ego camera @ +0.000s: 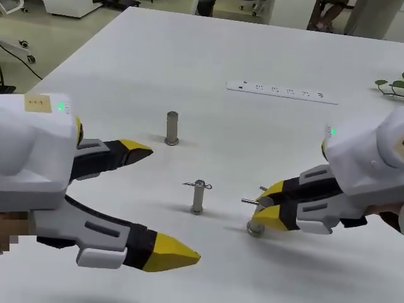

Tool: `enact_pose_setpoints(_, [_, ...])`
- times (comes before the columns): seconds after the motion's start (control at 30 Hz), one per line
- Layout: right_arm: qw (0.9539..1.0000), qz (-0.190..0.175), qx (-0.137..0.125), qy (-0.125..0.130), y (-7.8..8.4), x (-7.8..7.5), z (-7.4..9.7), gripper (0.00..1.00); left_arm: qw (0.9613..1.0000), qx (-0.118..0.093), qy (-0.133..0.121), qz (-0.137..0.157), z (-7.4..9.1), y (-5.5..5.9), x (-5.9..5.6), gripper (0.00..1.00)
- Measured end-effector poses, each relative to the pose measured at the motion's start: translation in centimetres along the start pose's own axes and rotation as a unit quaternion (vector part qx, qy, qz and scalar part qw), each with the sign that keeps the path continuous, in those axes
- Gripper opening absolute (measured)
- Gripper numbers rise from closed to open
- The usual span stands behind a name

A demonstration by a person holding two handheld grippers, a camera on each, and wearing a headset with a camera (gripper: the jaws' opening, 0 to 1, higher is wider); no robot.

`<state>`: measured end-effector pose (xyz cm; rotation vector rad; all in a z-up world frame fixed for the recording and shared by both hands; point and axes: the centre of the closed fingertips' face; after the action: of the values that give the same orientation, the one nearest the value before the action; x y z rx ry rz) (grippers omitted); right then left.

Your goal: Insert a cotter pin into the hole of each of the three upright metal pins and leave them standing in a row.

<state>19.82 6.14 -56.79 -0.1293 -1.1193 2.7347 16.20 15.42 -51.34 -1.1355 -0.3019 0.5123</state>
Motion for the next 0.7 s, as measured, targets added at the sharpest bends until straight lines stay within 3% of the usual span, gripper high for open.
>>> enact_pose_setpoints(0.13, [1.0,0.004,0.001,-0.006,-0.4,-0.7,-0.3,0.08,0.9998,0.001,-0.021,0.007,0.5,0.3,0.8,0.99])
enact_pose_setpoints(0.3, [0.9999,0.008,0.001,-0.014,-0.5,-1.2,-0.5,0.08,0.9996,-0.003,-0.023,0.013,0.9,0.3,0.8,0.99])
enact_pose_setpoints(0.7, [0.9994,0.009,0.003,-0.032,-0.3,-1.3,-0.9,0.08,0.9998,0.001,0.004,0.018,1.0,0.4,-0.2,0.97])
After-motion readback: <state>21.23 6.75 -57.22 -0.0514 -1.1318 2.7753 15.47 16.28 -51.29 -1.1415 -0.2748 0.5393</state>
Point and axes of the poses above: the centre of the closed fingertips' face, and the gripper's own axes: z roughly backward along the fingers, x roughly to its left, y roughly out of its underside, and after that the axes turned 3 degrees about -z, right-handed
